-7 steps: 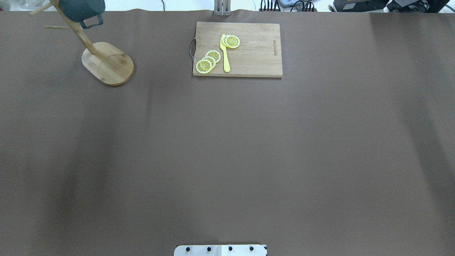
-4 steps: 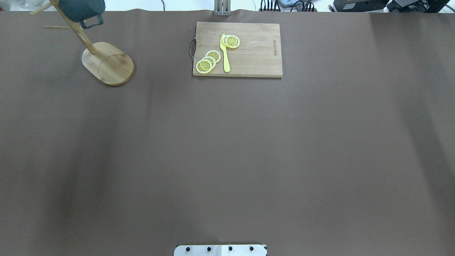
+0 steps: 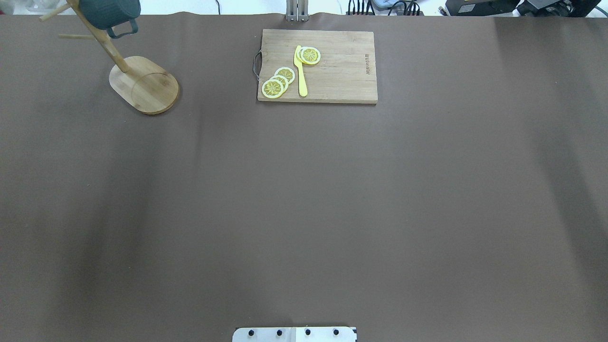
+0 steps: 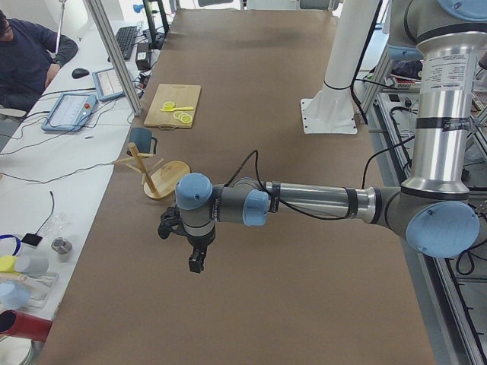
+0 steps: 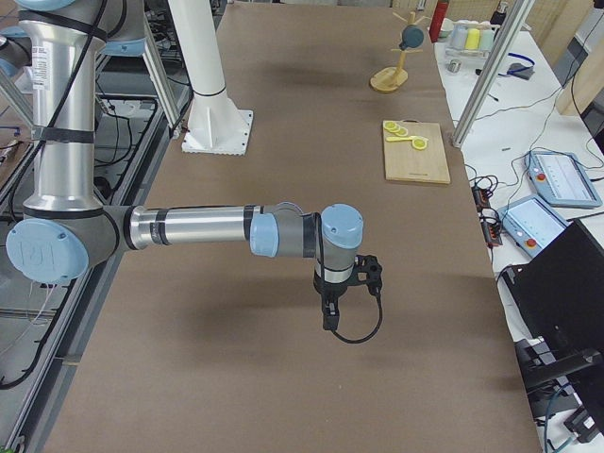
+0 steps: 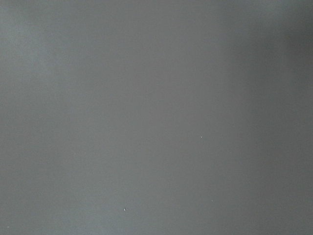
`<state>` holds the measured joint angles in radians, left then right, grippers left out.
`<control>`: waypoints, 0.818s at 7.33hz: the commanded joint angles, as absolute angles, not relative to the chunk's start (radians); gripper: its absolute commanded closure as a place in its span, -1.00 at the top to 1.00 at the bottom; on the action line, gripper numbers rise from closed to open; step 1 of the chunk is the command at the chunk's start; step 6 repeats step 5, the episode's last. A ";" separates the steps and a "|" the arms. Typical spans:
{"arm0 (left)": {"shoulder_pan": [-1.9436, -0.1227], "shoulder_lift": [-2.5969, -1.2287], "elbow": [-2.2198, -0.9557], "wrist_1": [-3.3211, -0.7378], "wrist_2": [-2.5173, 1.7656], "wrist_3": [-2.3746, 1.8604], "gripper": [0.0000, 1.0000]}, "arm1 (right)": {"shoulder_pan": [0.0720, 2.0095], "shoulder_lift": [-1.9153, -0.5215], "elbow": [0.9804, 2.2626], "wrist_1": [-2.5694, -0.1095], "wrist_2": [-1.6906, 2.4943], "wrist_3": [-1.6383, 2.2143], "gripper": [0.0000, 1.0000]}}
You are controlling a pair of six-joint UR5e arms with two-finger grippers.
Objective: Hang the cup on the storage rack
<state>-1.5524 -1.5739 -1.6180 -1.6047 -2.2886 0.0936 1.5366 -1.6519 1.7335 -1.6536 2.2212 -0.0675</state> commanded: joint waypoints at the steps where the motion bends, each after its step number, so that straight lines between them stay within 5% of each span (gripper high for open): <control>1: -1.552 -1.574 -1.620 -1.606 -2.289 0.094 0.99 | 1.534 -1.652 1.733 -1.652 2.221 -0.067 1.00; 6: -1.552 -1.575 -1.623 -1.600 -2.287 0.092 0.99 | 1.531 -1.652 1.733 -1.654 2.223 -0.067 1.00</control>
